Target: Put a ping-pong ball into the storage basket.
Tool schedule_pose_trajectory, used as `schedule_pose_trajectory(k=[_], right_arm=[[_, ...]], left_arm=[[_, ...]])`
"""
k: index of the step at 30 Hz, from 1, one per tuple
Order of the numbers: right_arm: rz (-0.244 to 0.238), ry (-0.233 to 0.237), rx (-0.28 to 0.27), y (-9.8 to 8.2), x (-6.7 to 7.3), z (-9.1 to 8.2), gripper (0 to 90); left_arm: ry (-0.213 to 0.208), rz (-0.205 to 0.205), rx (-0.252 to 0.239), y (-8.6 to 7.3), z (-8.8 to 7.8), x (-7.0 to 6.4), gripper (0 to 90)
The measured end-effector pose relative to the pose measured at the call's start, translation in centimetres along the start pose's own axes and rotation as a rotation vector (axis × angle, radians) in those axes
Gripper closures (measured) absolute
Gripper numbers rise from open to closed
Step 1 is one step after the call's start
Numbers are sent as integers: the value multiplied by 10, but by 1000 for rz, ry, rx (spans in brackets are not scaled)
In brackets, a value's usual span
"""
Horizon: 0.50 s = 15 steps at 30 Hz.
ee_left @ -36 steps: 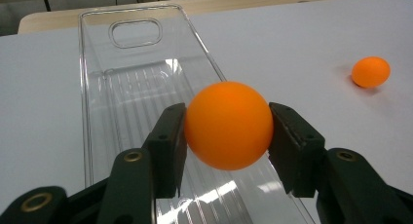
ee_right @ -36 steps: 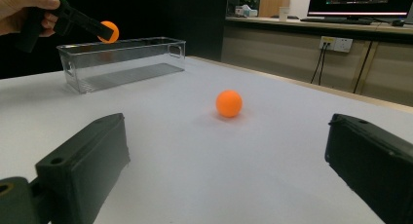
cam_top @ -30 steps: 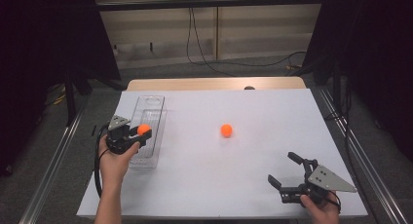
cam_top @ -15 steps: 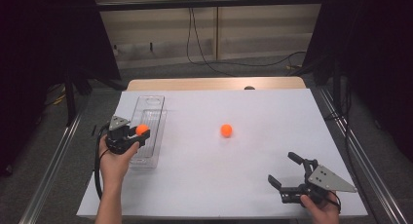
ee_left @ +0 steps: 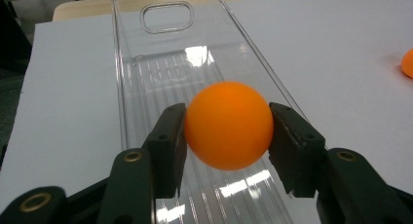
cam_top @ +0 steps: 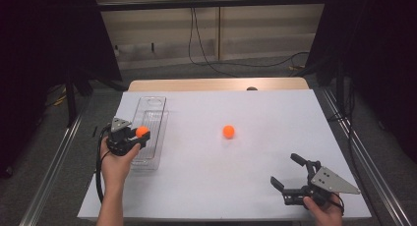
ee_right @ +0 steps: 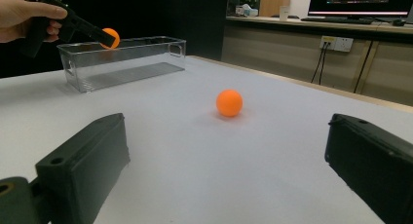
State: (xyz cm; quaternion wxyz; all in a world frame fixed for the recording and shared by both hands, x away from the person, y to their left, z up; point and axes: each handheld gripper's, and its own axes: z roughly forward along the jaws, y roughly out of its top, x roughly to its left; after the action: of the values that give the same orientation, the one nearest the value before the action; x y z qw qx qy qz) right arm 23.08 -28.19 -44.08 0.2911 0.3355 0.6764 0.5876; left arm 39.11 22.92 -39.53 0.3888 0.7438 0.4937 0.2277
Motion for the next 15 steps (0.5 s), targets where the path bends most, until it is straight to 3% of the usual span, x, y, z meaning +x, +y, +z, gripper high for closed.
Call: schedule_pose_trajectory(k=[7, 9, 15], right_arm=[[3, 0, 0, 0, 0, 0, 14], [1, 0, 0, 0, 0, 0, 14], [3, -1, 0, 0, 0, 0, 14]], left_arm=[[12, 13, 13, -1, 3, 1, 504], [23, 5, 11, -2, 3, 1, 467], [13, -3, 4, -1, 2, 1, 444]])
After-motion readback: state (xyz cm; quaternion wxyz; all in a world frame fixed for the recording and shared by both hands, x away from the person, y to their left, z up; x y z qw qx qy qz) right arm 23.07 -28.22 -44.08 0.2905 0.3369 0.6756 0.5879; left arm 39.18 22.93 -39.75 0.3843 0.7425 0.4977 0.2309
